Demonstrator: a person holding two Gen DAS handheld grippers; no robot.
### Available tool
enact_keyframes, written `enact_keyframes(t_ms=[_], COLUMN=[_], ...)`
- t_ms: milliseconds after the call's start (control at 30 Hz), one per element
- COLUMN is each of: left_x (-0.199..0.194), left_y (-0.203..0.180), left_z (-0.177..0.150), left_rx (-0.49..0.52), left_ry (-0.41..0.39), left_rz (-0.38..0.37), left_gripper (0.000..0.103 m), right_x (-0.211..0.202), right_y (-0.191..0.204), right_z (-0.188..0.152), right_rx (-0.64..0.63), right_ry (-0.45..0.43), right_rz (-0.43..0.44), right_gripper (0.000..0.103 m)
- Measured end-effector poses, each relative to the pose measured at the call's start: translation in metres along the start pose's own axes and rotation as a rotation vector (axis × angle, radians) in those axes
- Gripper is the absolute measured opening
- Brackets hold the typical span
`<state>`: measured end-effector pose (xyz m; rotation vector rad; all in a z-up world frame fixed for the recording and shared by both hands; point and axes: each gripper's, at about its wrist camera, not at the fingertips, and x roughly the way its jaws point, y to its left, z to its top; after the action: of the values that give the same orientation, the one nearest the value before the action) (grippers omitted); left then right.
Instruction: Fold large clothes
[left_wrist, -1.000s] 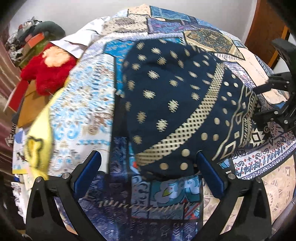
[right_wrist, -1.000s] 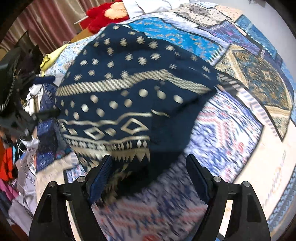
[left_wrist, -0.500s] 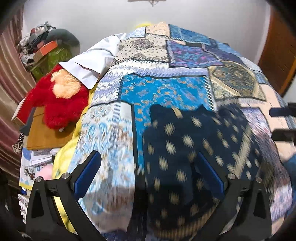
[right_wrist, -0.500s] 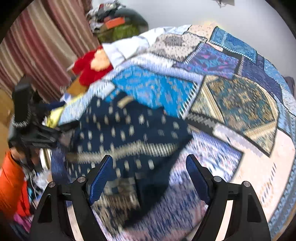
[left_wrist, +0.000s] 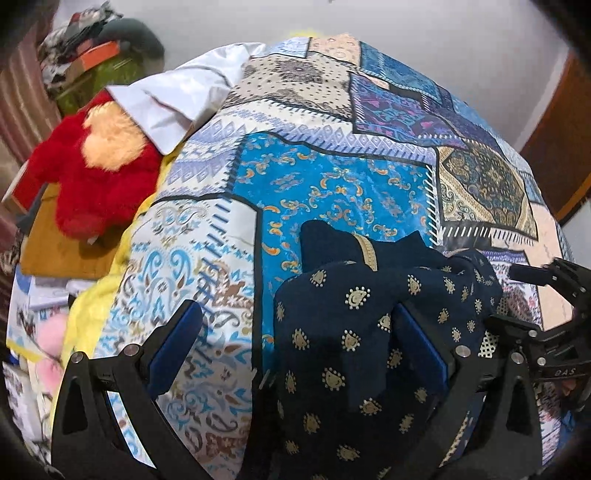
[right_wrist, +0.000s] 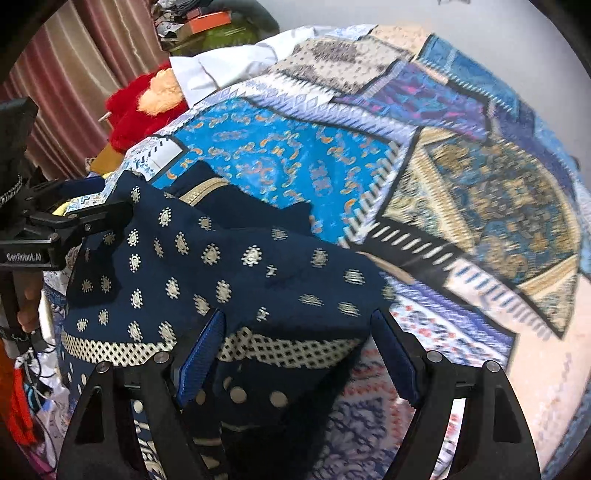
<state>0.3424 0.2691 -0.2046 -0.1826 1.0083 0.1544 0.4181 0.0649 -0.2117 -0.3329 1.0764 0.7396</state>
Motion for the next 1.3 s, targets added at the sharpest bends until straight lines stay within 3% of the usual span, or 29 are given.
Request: enact_keyframes(t_ms=[167, 300, 467, 633, 833, 1033, 1233, 1300], left_x=[-0.036, -0.084, -0.171, -0.258, -0.332, -0.373, -0.378, -0.377], left_y=[-0.004, -0.006, -0.021, -0.043, -0.071, -0.092, -0.101, -0.104], left_z=[-0.005, -0.010, -0.025, -0.050, -0.094, -0.140, -0.167, -0.172], left_rx=[0.023, 0.022, 0.049, 0.056, 0.067, 0.053, 0.043, 0.040], left_ry=[-0.046, -0.117, -0.288, -0.476, -0.664, -0.804, -0.814, -0.807], left_rz=[0.113, 0.111, 0.108, 0.052, 0.006, 0.015, 0.012, 0.009], left_gripper=[0.103, 0.103, 0.103, 0.103, 0.103, 0.103, 0.103, 0.103], right_x=[-0.046, -0.097, -0.175, -0.250, -0.327, -0.375, -0.384, -0.381], right_y=[0.002, 0.008, 0.020, 0.039, 0.070, 0.102, 0.118, 0.120], right_z=[-0.009, -0.020, -0.035, -0.051, -0.086, -0.137, -0.175, -0.182], right_rx=[-0.033, -0.016, 0.014, 0.014, -0.005, -0.003, 0.036, 0.050], right_ry=[-0.070, -0.163, -0.327, -0.511, -0.717, -0.885, -0.898, -0.883], right_rz=[-0.055, -0.040, -0.010, -0.001, 0.012, 0.019, 0.005, -0.019], right_gripper=[0.080, 0.080, 0.080, 0.080, 0.080, 0.080, 0.080, 0.086])
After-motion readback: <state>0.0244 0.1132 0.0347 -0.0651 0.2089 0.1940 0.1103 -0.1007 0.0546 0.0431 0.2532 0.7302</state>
